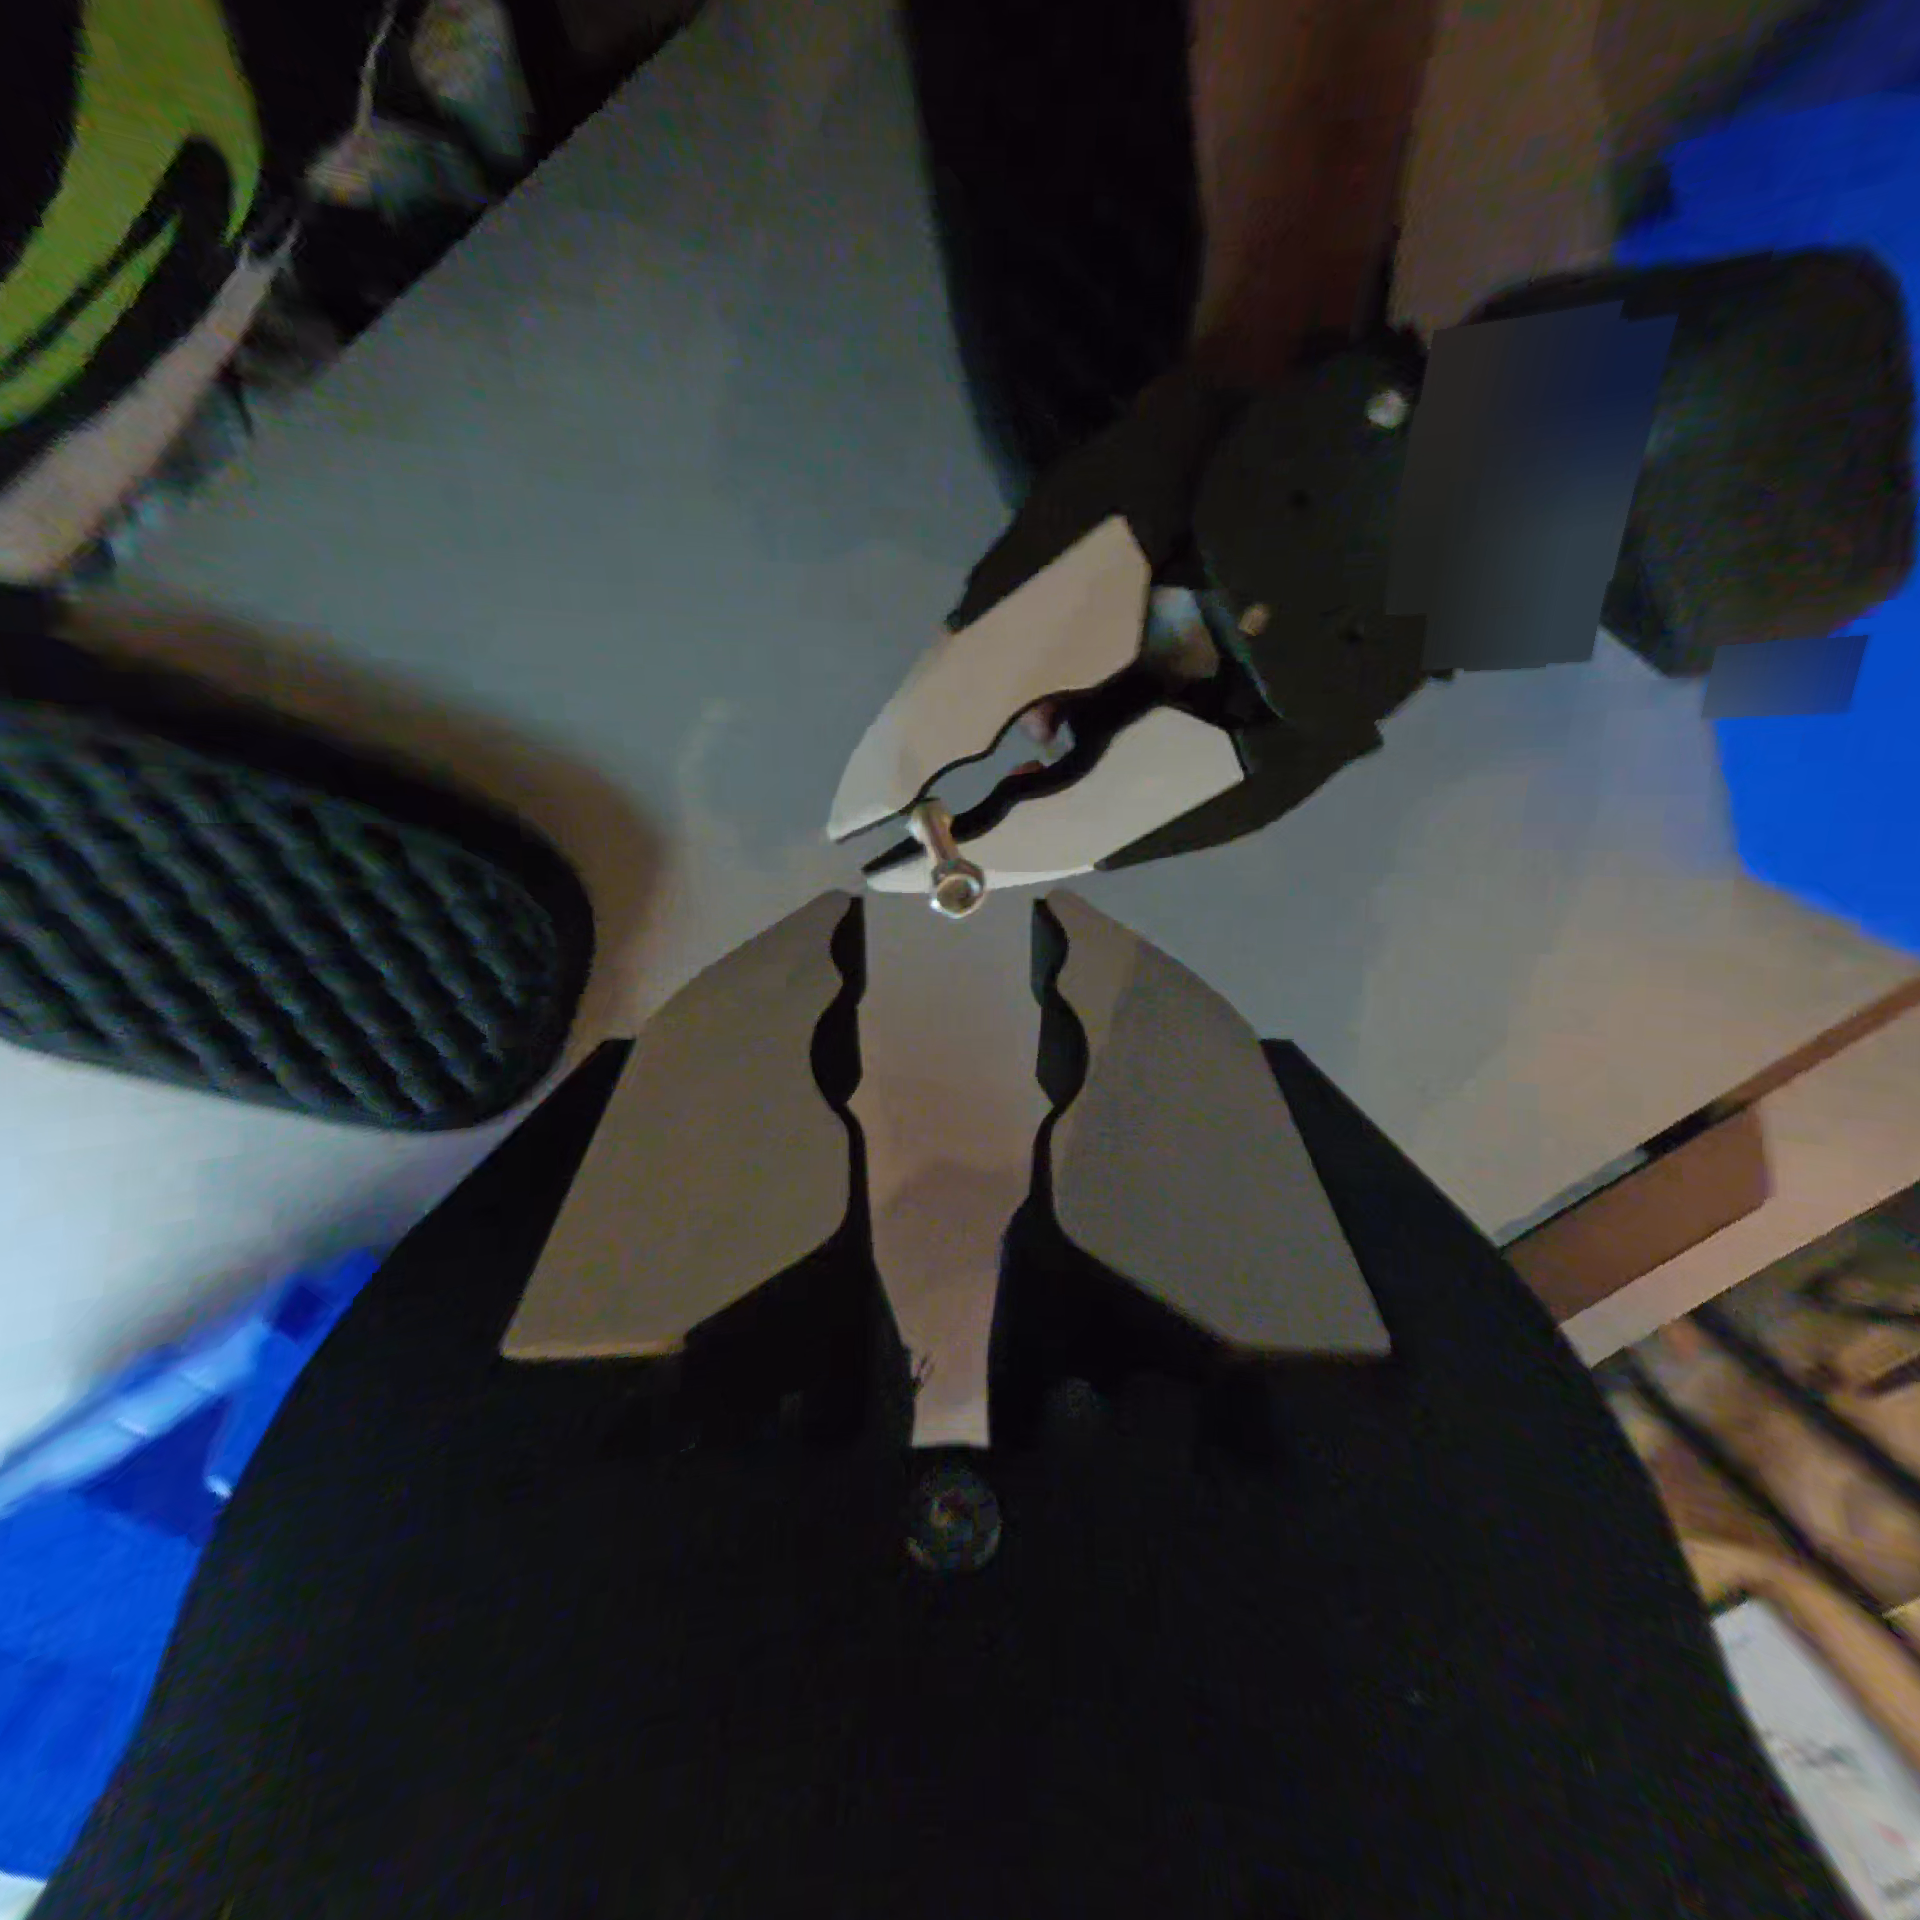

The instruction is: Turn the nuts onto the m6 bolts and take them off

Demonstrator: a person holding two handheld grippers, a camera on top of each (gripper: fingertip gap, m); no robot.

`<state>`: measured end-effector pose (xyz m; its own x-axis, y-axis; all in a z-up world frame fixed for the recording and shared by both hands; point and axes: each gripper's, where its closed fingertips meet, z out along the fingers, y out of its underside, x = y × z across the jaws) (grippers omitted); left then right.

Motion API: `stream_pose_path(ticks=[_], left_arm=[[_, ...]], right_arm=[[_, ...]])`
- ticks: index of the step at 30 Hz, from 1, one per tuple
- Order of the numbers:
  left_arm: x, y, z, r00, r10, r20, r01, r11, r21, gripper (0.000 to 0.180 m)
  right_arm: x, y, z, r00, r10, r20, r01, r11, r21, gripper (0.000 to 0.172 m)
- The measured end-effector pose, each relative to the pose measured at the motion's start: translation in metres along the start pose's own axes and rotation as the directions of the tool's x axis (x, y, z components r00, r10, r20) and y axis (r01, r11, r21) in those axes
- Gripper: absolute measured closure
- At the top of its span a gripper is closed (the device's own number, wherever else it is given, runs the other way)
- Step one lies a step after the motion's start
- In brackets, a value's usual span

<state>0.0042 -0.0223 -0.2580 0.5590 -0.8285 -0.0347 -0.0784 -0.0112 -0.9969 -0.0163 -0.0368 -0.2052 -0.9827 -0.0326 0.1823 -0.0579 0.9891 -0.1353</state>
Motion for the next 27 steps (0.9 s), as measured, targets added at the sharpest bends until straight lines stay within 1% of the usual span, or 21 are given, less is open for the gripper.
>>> stream_pose_path(ticks=[2, 6, 10, 12, 15, 18, 19, 21, 22, 23, 25, 26, 27], left_arm=[[0.0, 0.0, 0.0, 1.0, -0.003, 0.0, 0.003, 1.0, 0.003, 0.171], [0.0, 0.0, 0.0, 1.0, -0.002, -0.001, 0.002, 1.0, 0.002, 0.171], [0.0, 0.0, 0.0, 1.0, -0.002, -0.001, 0.002, 1.0, 0.001, 0.171], [0.0, 0.0, 0.0, 1.0, -0.001, 0.0, 0.001, 1.0, 0.0, 0.171], [-0.001, 0.0, 0.0, 1.0, -0.001, 0.004, 0.001, 1.0, -0.001, 0.171], [-0.001, 0.0, 0.0, 1.0, -0.001, 0.009, 0.001, 1.0, -0.003, 0.171], [-0.001, 0.0, 0.0, 1.0, 0.0, 0.01, 0.0, 1.0, -0.003, 0.171], [-0.001, 0.001, 0.0, 1.0, 0.002, 0.013, -0.002, 1.0, -0.007, 0.171], [-0.001, 0.001, 0.0, 1.0, 0.004, 0.011, -0.003, 1.0, -0.011, 0.171], [-0.001, 0.001, 0.0, 1.0, 0.005, 0.01, -0.005, 1.0, -0.011, 0.171], [-0.001, 0.001, 0.0, 1.0, 0.005, 0.009, -0.005, 1.0, -0.007, 0.171], [-0.001, 0.001, 0.0, 1.0, 0.006, 0.008, -0.006, 1.0, -0.008, 0.171], [-0.001, 0.001, 0.0, 1.0, 0.007, 0.007, -0.007, 1.0, -0.008, 0.171]], right_arm=[[0.0, 0.003, 0.003, 0.995, -0.094, 0.013, 0.095, 0.995, -0.011, 0.144], [-0.001, 0.0, 0.008, 0.99, -0.121, 0.068, 0.119, 0.993, 0.027, 0.149], [-0.002, -0.003, 0.008, 0.987, -0.147, 0.073, 0.143, 0.988, 0.052, 0.157], [0.0, -0.002, 0.009, 0.988, -0.141, 0.062, 0.139, 0.989, 0.041, 0.162], [0.0, -0.001, 0.009, 0.997, -0.057, 0.059, 0.055, 0.998, 0.026, 0.162], [0.004, -0.001, 0.01, 0.991, 0.127, 0.03, -0.126, 0.992, -0.006, 0.162], [0.004, -0.002, 0.01, 0.978, 0.209, 0.02, -0.209, 0.978, -0.017, 0.162], [0.005, -0.001, 0.011, 0.922, 0.387, -0.008, -0.387, 0.92, -0.059, 0.162], [0.004, -0.001, 0.011, 0.899, 0.437, -0.016, -0.437, 0.897, -0.071, 0.162], [0.004, -0.002, 0.012, 0.892, 0.451, -0.021, -0.451, 0.89, -0.071, 0.16], [0.007, -0.002, 0.009, 0.911, 0.41, -0.033, -0.412, 0.909, -0.06, 0.147], [0.009, -0.003, 0.007, 0.937, 0.349, -0.028, -0.35, 0.936, -0.042, 0.146], [0.008, -0.005, 0.005, 0.966, 0.258, -0.007, -0.258, 0.966, -0.02, 0.146]])
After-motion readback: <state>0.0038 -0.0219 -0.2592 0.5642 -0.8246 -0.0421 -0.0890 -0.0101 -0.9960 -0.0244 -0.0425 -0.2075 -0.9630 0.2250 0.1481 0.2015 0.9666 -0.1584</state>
